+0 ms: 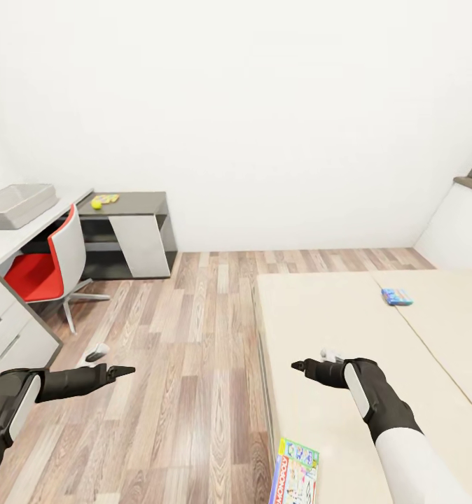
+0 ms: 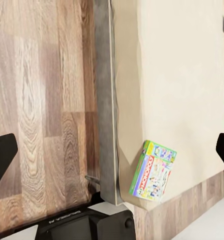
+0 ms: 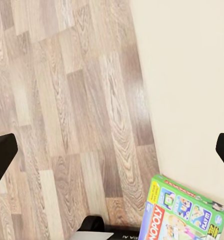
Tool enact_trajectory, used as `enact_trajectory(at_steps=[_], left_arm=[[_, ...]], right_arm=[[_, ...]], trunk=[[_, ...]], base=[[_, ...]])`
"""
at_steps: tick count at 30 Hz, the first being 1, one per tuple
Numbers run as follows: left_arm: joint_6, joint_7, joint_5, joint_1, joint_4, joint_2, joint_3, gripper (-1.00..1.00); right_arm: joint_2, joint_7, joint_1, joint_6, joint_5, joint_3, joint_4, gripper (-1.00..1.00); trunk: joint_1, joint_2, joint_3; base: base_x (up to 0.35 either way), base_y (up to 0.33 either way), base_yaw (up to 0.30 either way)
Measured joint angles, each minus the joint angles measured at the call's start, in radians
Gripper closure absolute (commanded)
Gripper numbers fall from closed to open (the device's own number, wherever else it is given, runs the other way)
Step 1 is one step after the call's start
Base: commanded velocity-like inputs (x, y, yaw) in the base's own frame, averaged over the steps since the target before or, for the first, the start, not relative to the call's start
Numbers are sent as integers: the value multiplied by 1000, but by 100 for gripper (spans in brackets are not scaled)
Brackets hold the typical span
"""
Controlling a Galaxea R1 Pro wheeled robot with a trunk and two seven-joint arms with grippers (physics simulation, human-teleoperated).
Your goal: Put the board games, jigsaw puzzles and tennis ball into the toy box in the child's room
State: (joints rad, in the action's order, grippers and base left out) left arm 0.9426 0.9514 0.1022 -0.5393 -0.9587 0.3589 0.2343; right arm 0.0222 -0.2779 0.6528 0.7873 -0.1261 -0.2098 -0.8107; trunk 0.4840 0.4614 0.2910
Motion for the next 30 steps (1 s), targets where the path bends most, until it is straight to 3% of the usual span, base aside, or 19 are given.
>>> enact_trajectory(at_steps=[30], left_arm=[[0,1,0,0,0,0,0,-100]], right_arm=[[0,0,-2,-52,1,1,2,-100]], trunk=[[0,0,-6]], base=[[0,0,0]])
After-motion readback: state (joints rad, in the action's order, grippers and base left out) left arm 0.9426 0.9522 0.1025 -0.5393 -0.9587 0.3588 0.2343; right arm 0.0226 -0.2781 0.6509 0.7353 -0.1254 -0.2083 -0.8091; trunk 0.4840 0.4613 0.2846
